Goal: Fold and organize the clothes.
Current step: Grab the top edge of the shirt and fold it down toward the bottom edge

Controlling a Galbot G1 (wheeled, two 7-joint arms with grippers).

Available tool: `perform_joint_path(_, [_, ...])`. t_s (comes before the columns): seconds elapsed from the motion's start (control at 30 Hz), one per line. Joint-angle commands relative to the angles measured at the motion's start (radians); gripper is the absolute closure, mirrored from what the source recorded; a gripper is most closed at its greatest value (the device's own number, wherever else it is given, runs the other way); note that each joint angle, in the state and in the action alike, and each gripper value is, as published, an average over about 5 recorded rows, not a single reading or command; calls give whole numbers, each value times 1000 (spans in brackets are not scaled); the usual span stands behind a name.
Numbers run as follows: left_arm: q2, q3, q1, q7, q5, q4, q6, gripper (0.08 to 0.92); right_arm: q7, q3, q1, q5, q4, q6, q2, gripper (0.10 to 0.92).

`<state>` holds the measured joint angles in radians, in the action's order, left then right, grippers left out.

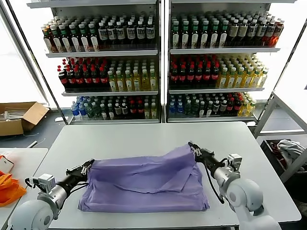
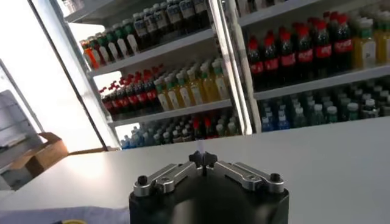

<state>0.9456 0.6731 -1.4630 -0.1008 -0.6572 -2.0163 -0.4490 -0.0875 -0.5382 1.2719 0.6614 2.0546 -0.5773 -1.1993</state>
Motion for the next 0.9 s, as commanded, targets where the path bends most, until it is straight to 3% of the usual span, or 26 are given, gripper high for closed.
perform_joint_path(0.03, [17,127,-230,-1,7,-109,7,914,6,-128,315,26,170,1,24,917])
perform_joint_path(0.2, [41,134,-325,-47,75,-86,13,914,-37,-150,386,-76,146,0,-29,917])
perform_joint_path(0.53, [102,110,-346,-67,167,-64,31,896,-62,-131,426,-172,153,22,-64,908])
perform_joint_path(0.7, [94,155,-328,-60,161,-97,29,769,-77,-196,417,-102,175,56,-47,792])
perform_joint_path(0.9, [127,175,-302,-29,156,-144,33,596,-117,-265,396,-121,165,227,-51,636])
